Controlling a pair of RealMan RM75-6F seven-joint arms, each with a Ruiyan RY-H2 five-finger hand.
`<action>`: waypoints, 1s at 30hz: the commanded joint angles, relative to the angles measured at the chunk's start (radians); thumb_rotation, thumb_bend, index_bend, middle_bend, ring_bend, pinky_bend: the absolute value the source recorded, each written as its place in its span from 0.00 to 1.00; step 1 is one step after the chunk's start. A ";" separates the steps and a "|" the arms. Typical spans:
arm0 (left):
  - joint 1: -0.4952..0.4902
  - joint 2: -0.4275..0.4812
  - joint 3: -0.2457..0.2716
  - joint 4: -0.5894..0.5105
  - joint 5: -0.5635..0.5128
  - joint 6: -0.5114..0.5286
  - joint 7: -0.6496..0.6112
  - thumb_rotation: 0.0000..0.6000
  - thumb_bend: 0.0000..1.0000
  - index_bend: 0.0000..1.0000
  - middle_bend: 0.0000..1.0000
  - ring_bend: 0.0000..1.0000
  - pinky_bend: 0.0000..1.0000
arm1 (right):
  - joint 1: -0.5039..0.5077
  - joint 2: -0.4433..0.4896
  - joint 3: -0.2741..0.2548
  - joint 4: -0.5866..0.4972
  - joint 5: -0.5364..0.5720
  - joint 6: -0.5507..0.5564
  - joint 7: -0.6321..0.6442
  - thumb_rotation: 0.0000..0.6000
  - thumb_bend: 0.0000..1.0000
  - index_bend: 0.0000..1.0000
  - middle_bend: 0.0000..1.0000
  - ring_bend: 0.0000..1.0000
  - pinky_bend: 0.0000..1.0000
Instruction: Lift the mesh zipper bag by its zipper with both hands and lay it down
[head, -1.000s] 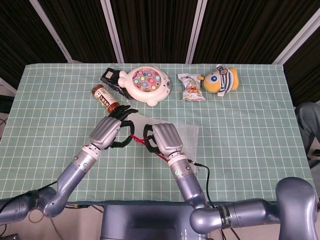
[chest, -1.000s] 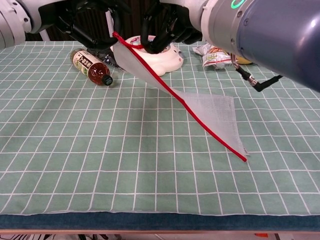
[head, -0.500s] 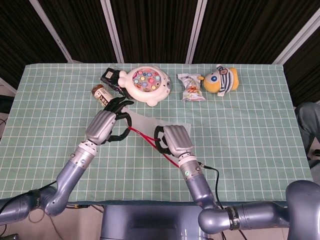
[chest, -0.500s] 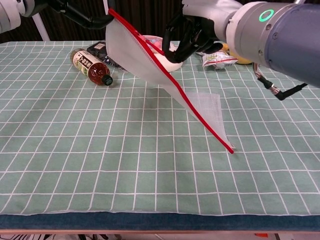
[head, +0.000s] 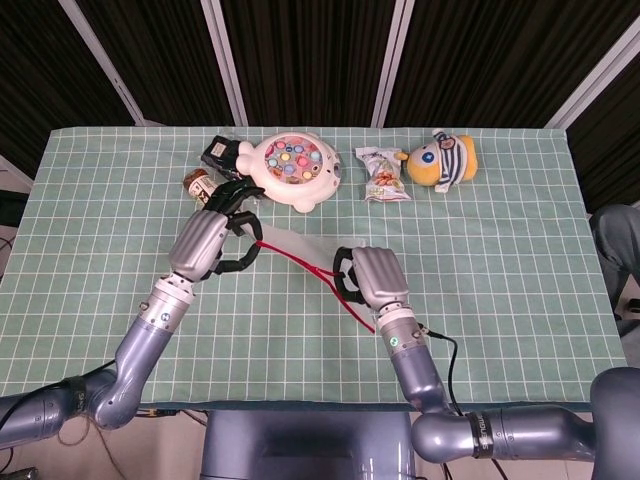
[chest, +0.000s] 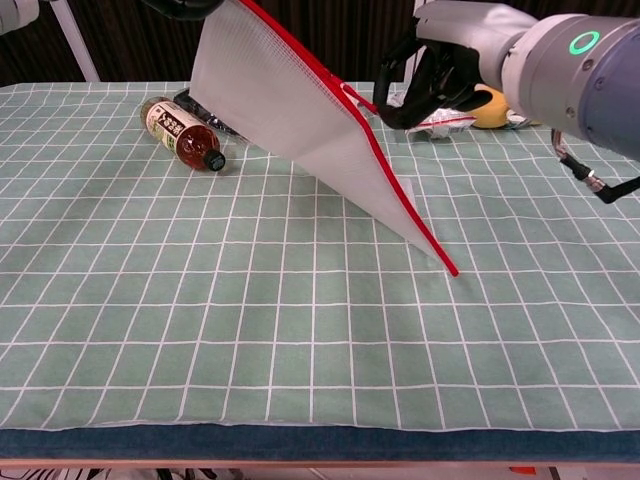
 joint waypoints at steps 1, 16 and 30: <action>0.004 0.008 0.000 -0.005 0.005 0.003 -0.003 1.00 0.43 0.64 0.15 0.00 0.00 | -0.010 0.020 0.008 0.019 0.008 -0.007 0.007 1.00 0.57 0.61 1.00 1.00 1.00; 0.033 0.045 0.011 -0.021 0.039 0.024 -0.039 1.00 0.43 0.64 0.15 0.00 0.00 | -0.081 0.142 0.023 0.109 0.048 -0.052 0.060 1.00 0.57 0.61 1.00 1.00 1.00; 0.050 0.068 0.012 -0.032 0.063 0.038 -0.066 1.00 0.43 0.64 0.15 0.00 0.00 | -0.123 0.209 0.032 0.152 0.073 -0.068 0.088 1.00 0.57 0.61 1.00 1.00 1.00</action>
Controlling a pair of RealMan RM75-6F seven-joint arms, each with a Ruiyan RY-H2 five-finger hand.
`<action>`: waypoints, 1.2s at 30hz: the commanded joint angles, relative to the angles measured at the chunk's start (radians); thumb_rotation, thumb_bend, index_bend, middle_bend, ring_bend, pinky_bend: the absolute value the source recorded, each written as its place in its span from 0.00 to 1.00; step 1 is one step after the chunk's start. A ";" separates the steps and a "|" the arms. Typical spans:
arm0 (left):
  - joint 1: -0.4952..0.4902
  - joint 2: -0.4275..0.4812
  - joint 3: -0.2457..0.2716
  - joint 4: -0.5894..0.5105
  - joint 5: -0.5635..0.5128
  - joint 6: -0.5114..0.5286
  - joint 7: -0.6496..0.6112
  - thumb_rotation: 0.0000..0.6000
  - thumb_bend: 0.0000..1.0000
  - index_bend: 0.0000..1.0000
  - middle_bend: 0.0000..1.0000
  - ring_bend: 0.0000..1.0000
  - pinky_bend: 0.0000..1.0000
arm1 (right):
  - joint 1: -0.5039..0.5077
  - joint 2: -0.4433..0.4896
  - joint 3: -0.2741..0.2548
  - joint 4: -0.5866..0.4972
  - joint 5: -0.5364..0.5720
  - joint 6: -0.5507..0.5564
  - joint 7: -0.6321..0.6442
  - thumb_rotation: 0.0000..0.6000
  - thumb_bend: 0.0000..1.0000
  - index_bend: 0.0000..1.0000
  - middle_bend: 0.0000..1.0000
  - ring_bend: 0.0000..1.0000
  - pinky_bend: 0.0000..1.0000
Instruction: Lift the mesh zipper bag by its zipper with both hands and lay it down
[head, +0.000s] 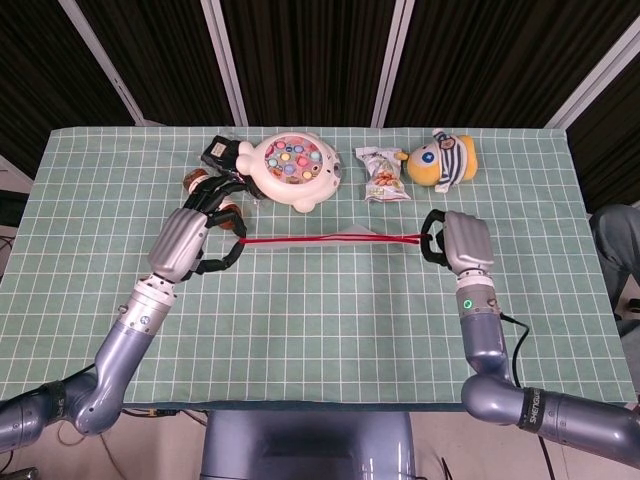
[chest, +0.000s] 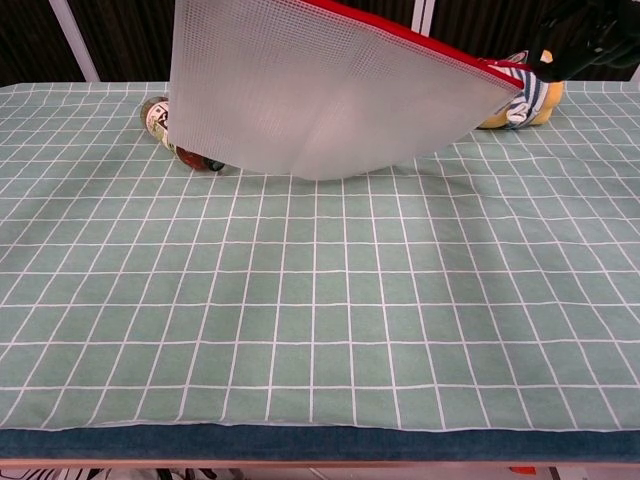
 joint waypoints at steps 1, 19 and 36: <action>0.003 0.005 0.001 -0.001 0.004 0.002 -0.005 1.00 0.43 0.64 0.15 0.00 0.00 | -0.008 0.010 0.001 0.008 0.008 0.001 0.002 1.00 0.57 0.61 1.00 1.00 1.00; 0.020 0.012 0.027 -0.001 0.026 -0.004 -0.024 1.00 0.42 0.64 0.15 0.00 0.00 | -0.042 0.035 -0.017 0.015 -0.008 0.007 0.008 1.00 0.55 0.60 1.00 1.00 0.99; 0.058 0.072 0.081 -0.045 0.050 -0.015 -0.005 1.00 0.15 0.33 0.06 0.00 0.00 | -0.078 0.081 -0.056 -0.028 -0.073 0.027 -0.014 1.00 0.21 0.00 0.20 0.21 0.33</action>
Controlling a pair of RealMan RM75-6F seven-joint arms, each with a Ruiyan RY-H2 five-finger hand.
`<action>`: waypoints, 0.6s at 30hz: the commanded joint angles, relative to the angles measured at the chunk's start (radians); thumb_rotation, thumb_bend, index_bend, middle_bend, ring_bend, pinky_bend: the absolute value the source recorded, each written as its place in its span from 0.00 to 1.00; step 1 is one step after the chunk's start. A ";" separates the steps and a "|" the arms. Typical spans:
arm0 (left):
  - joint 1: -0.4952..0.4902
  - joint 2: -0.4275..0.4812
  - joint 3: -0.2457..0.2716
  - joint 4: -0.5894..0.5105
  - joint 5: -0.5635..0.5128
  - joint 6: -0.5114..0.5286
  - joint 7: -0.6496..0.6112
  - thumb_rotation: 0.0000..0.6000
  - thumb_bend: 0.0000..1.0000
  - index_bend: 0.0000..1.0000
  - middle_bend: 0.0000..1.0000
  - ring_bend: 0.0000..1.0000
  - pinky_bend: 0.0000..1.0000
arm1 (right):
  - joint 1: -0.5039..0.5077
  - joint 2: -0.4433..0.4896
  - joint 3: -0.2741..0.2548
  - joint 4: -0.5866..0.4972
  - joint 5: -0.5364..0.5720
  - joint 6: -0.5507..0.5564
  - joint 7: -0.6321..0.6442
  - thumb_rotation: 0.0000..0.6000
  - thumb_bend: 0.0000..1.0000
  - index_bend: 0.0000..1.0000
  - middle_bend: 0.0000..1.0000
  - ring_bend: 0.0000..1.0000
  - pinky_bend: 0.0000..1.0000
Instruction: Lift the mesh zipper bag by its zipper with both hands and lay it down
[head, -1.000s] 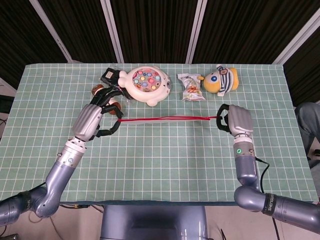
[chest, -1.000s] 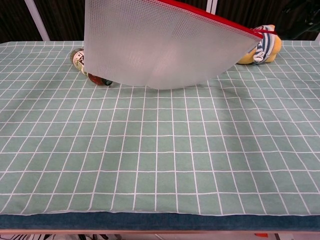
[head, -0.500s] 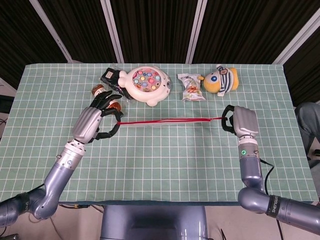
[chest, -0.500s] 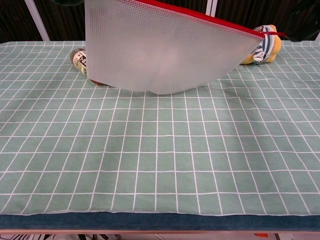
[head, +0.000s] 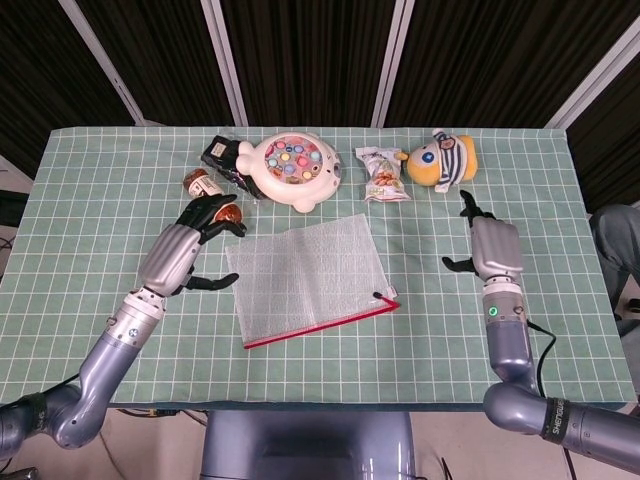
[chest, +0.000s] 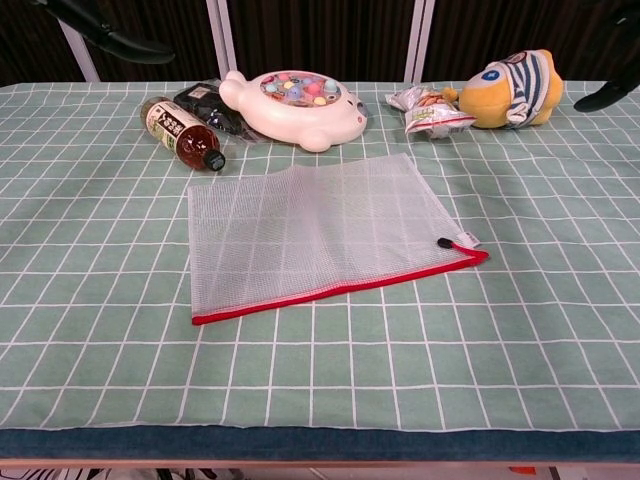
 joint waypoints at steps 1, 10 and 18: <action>0.014 0.016 0.011 -0.014 0.008 0.007 0.002 1.00 0.15 0.33 0.06 0.00 0.00 | -0.012 0.017 -0.007 -0.015 -0.015 0.008 0.000 1.00 0.21 0.00 0.20 0.20 0.33; 0.121 0.120 0.122 -0.045 0.130 0.091 0.050 1.00 0.15 0.27 0.04 0.00 0.00 | -0.106 0.110 -0.086 -0.095 -0.169 0.023 0.062 1.00 0.14 0.00 0.04 0.06 0.28; 0.296 0.190 0.267 0.027 0.249 0.251 0.101 1.00 0.14 0.16 0.00 0.00 0.00 | -0.268 0.197 -0.253 -0.090 -0.487 0.077 0.213 1.00 0.10 0.00 0.00 0.00 0.25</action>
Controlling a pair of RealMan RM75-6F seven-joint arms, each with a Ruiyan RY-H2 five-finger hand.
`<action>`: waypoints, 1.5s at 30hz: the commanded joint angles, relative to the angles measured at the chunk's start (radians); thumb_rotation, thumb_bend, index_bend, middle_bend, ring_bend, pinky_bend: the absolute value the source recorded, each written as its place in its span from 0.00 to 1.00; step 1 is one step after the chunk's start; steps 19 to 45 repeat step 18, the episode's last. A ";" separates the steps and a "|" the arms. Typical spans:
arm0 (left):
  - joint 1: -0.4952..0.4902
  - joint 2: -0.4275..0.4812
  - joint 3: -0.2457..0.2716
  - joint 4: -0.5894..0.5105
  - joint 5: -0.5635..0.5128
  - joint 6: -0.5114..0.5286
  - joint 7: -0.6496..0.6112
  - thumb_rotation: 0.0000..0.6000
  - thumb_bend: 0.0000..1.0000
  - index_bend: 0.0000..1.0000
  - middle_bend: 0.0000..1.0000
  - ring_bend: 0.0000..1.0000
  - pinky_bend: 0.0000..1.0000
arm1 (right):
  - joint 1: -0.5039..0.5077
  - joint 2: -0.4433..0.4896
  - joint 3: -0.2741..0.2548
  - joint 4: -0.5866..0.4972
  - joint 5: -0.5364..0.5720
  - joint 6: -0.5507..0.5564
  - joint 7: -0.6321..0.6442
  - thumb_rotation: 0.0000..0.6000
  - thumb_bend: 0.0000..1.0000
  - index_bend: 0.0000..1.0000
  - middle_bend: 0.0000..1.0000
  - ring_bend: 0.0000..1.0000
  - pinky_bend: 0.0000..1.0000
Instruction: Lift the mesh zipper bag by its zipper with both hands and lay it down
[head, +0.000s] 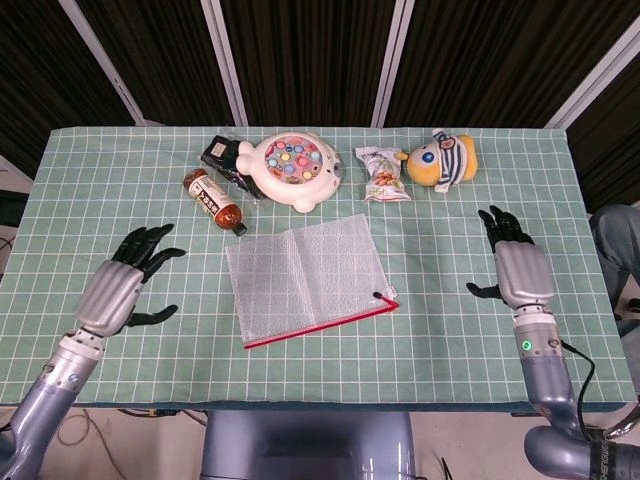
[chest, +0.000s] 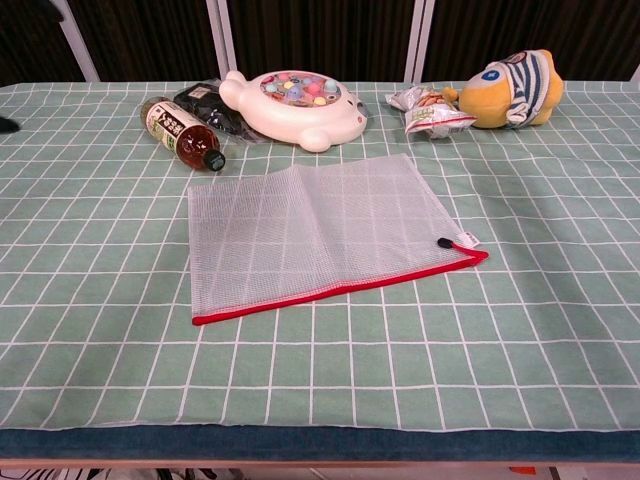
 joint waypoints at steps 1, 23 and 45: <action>0.097 0.029 0.074 0.059 0.053 0.095 0.023 1.00 0.14 0.14 0.00 0.00 0.00 | -0.124 0.065 -0.120 0.010 -0.195 0.051 0.126 1.00 0.10 0.00 0.00 0.00 0.25; 0.360 -0.035 0.116 0.315 0.031 0.376 -0.098 1.00 0.11 0.01 0.00 0.00 0.00 | -0.391 0.061 -0.233 0.253 -0.440 0.295 0.430 1.00 0.10 0.00 0.00 0.00 0.22; 0.360 -0.035 0.116 0.315 0.031 0.376 -0.098 1.00 0.11 0.01 0.00 0.00 0.00 | -0.391 0.061 -0.233 0.253 -0.440 0.295 0.430 1.00 0.10 0.00 0.00 0.00 0.22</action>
